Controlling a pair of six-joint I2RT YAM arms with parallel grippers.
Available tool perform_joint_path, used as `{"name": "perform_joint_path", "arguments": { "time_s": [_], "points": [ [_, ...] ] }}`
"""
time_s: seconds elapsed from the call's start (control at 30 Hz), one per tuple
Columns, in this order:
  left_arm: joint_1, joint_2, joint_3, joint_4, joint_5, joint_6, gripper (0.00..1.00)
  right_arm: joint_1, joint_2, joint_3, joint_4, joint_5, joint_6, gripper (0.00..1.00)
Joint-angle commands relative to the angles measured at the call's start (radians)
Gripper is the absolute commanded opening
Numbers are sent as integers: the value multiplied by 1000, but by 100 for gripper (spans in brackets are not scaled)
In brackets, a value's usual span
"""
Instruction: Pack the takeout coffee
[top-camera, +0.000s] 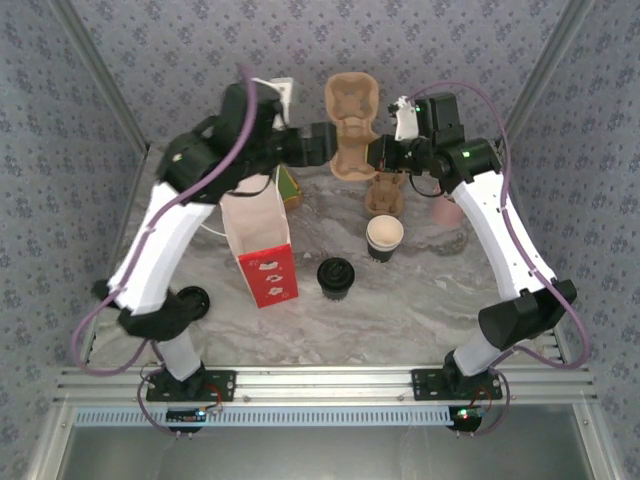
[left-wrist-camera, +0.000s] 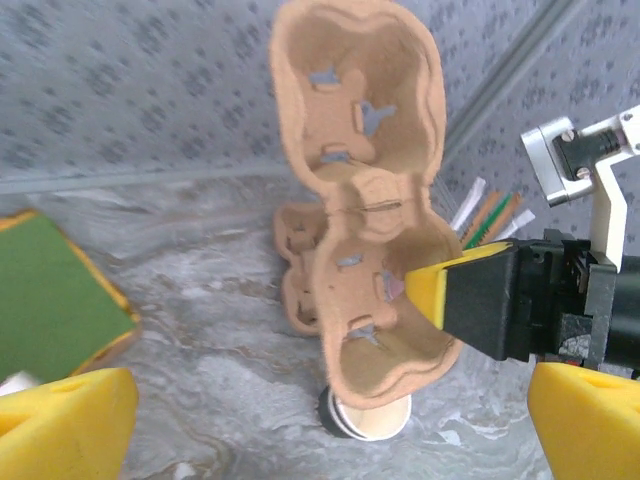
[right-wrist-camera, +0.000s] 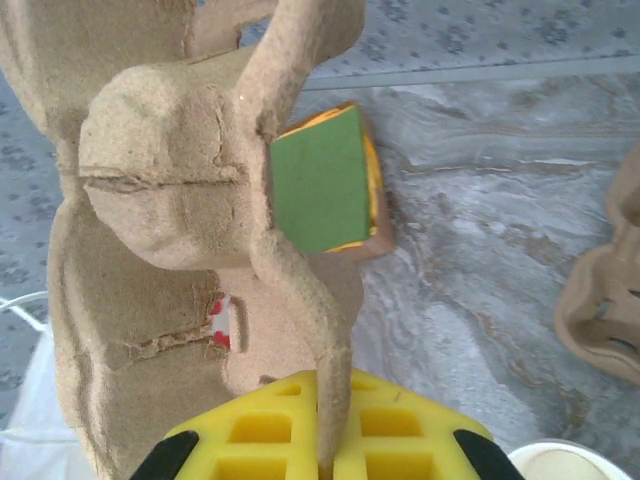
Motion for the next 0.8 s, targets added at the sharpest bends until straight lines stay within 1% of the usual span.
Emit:
{"name": "perform_joint_path", "arguments": {
  "time_s": [0.0,0.17,0.23,0.27,0.37,0.43,0.57,0.7,0.77],
  "points": [
    [18,-117,-127,-22,-130,20,100,55,-27,69,-32,20,28,6],
    [106,-339,-389,3,-215,-35,100,169,-4,152,-65,93,39,8],
    [167,-416,-476,6,-209,-55,100,215,13,183,-82,123,47,8],
    [203,-457,-545,5,-196,-66,100,241,19,197,-89,142,52,8],
    [299,-558,-671,5,-149,-82,100,319,50,237,-114,205,64,8],
    [356,-607,-732,2,-113,-78,100,368,72,263,-130,245,76,8],
    [460,-664,-797,-54,-105,-82,100,473,131,323,-164,329,103,8],
    [519,-716,-841,-70,-125,-63,100,551,198,393,-209,398,134,8],
    [529,-741,-860,-74,-146,-58,100,584,242,452,-259,445,154,9]
  ]
}}
